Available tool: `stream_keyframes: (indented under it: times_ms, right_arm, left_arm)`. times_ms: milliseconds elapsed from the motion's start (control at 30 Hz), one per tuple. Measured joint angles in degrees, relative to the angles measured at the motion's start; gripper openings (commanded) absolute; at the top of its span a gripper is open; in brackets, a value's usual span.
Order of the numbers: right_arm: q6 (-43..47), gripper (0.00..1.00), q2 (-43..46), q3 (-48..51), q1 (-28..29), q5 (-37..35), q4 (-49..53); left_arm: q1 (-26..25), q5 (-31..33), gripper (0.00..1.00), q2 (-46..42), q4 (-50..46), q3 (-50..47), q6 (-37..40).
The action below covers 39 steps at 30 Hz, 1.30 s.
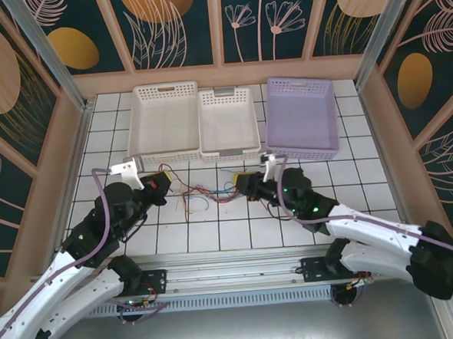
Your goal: Untangle the cables
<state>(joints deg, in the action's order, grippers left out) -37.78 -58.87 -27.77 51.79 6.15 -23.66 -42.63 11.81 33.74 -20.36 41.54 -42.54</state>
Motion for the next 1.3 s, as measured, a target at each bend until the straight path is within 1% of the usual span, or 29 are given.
stream_keyframes:
  times_ms: [100, 167, 267, 400, 567, 800, 967, 1033, 1133, 1167, 1233, 1300]
  right_arm:
    - [0.68, 0.49, -6.47, -1.14, 3.52, 1.11, -0.09]
    - [1.14, 0.56, -10.34, -2.4, 5.53, 1.44, -0.52]
    - [1.36, 0.62, -15.96, -5.07, 7.8, 1.75, -2.4]
    - [1.4, 0.66, -23.69, -9.79, 9.77, 1.9, -5.86]
    - [1.27, 0.69, -32.48, -14.86, 11.21, 2.21, -9.77]
    - [0.31, 0.7, -37.88, -16.15, 11.32, 2.29, -14.73]
    - [-0.35, 0.67, -40.39, -19.02, 11.32, 2.29, -17.81]
    - [-0.74, 0.65, -41.4, -20.02, 11.32, 2.27, -18.88]
    - [-1.55, 0.57, -42.88, -20.74, 11.32, 2.25, -20.06]
    - [-1.75, 0.54, -43.34, -20.87, 11.32, 2.27, -20.33]
    - [-1.99, 0.44, -44.13, -20.98, 11.32, 2.25, -20.46]
    - [-2.47, 0.31, -44.48, -20.98, 11.32, 2.01, -20.46]
  left_arm:
    - [0.0, -1.36, 0.0, 1.29, 1.38, -0.42, -0.46]
    - [0.0, -2.27, 0.0, 2.12, 2.73, -0.7, -0.92]
    - [0.0, -3.78, 0.0, 3.08, 5.25, -1.53, -1.9]
    - [0.0, -5.84, 0.0, 4.26, 9.01, -3.02, -3.39]
    - [0.0, -7.56, 0.0, 4.63, 11.54, -4.07, -4.74]
    - [0.0, -8.5, 0.0, 4.15, 13.73, -4.28, -5.79]
    - [0.0, -8.81, 0.0, 4.02, 13.99, -4.48, -6.03]
    - [0.0, -8.83, 0.0, 3.98, 14.16, -4.48, -6.21]
    - [0.0, -8.85, 0.0, 3.8, 14.21, -4.59, -6.23]
    - [0.0, -8.85, 0.0, 3.8, 14.23, -4.63, -6.27]
    - [0.0, -8.85, 0.0, 3.8, 14.25, -4.7, -6.36]
    - [0.0, -8.85, 0.0, 3.8, 14.29, -4.72, -6.49]
